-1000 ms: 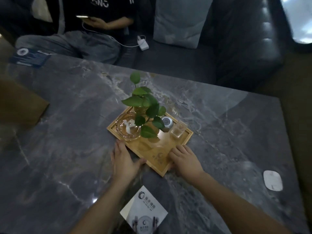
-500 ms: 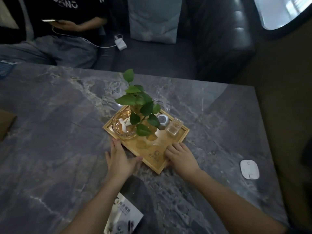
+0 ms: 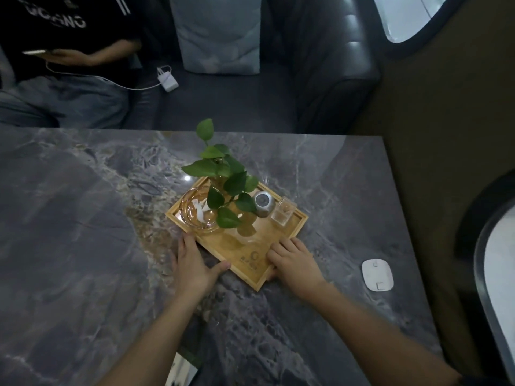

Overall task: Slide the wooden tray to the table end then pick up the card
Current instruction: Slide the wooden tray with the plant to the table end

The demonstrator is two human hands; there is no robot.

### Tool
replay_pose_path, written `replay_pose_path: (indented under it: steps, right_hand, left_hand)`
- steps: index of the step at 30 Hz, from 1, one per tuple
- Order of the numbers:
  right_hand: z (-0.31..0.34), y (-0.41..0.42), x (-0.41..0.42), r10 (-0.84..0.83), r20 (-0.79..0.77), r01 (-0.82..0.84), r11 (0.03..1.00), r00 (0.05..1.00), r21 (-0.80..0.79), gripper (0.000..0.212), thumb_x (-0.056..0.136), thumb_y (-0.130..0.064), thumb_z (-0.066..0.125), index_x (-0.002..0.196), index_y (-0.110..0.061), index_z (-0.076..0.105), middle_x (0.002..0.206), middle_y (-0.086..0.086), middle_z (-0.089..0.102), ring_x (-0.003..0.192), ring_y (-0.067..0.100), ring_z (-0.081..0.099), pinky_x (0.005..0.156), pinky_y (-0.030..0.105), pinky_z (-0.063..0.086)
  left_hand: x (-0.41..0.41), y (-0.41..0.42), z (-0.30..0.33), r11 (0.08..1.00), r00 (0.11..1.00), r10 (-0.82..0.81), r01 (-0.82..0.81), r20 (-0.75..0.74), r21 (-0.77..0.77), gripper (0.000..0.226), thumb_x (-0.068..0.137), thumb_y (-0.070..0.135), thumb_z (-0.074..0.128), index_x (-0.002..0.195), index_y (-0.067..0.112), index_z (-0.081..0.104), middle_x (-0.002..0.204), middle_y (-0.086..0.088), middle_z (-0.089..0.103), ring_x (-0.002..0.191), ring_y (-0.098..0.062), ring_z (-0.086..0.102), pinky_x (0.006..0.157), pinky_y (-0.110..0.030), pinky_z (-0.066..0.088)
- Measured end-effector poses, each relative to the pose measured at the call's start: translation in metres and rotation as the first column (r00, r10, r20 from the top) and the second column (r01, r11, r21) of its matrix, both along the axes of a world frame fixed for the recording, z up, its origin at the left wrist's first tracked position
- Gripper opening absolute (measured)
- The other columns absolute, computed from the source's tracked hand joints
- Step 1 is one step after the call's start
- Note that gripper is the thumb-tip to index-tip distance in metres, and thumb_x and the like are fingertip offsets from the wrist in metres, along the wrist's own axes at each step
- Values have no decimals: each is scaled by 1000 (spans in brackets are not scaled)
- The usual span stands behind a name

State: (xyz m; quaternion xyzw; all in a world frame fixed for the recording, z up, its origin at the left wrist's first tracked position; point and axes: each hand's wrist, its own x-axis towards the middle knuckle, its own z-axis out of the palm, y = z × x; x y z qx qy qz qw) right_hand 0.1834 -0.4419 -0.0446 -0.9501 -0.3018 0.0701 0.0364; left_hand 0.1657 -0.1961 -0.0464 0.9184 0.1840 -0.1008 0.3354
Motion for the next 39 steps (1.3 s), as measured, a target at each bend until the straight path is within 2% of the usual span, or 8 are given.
replay_pose_path:
  steps: [7, 13, 20, 27, 30, 34, 37, 39]
  right_hand:
    - [-7, -22, 5, 24, 50, -26, 999, 998, 34, 42, 82, -58, 45, 86, -20, 63, 90, -4, 66, 92, 21, 60, 90, 32, 32]
    - [-9, -45, 10, 23, 57, -26, 998, 998, 56, 41, 81, -58, 49, 85, -20, 63, 88, -3, 65, 88, 22, 60, 87, 32, 32]
    - [-14, -74, 8, -31, 46, 28, 997, 998, 78, 43, 81, -61, 46, 84, -21, 62, 89, -5, 65, 89, 21, 60, 88, 33, 32]
    - [-14, -85, 6, -88, 5, 87, 989, 996, 120, 44, 77, -63, 52, 83, -21, 61, 89, -4, 65, 90, 23, 61, 88, 34, 33]
    - [-10, -89, 6, -149, -96, 168, 956, 984, 239, 39, 71, -58, 66, 85, -22, 62, 93, -4, 63, 95, 22, 58, 90, 30, 32]
    - [-5, -101, 1, -213, -185, 270, 882, 959, 387, 29, 80, -47, 70, 93, -21, 67, 105, -2, 63, 101, 18, 58, 90, 36, 48]
    - [0, -120, 6, -359, -193, 407, 778, 913, 478, 28, 85, -36, 70, 109, -21, 67, 119, -2, 60, 113, 17, 55, 97, 36, 46]
    - [4, -132, 15, -458, -229, 509, 723, 859, 467, 34, 86, -31, 70, 119, -23, 62, 124, -3, 56, 116, 15, 51, 99, 33, 43]
  left_hand:
    - [7, -20, 4, 999, 999, 5, -3, -36, 39, 108, 52, 55, 87, 137, 22, 29, 149, -9, 40, 140, -33, 34, 117, -60, 22]
    - [13, -45, 11, 1000, 1000, 9, -9, -20, -11, 108, 54, 51, 89, 138, 21, 29, 149, -8, 42, 139, -32, 38, 114, -59, 31]
    - [26, -70, 13, 996, 996, -92, 93, 17, -20, 101, 55, 53, 88, 135, 21, 34, 145, -4, 44, 136, -30, 36, 116, -55, 26]
    - [37, -80, 15, 992, 993, -116, 117, 15, -39, 104, 54, 54, 88, 136, 21, 35, 144, -4, 46, 134, -28, 41, 113, -57, 31]
    - [34, -81, 16, 992, 994, -101, 103, 33, -70, 102, 56, 53, 87, 138, 25, 33, 145, 0, 47, 135, -26, 41, 114, -57, 30]
    - [19, -95, 17, 992, 996, -67, 73, 61, -106, 101, 62, 55, 81, 144, 30, 28, 146, 3, 47, 134, -23, 45, 109, -53, 39]
    - [-4, -121, 21, 990, 999, -39, 44, 37, -131, 102, 62, 52, 80, 146, 29, 27, 147, 4, 46, 133, -21, 45, 110, -51, 39]
    - [-19, -137, 21, 989, 1000, 13, -10, 17, -151, 99, 65, 48, 81, 146, 27, 28, 146, 2, 47, 132, -24, 44, 111, -50, 38]
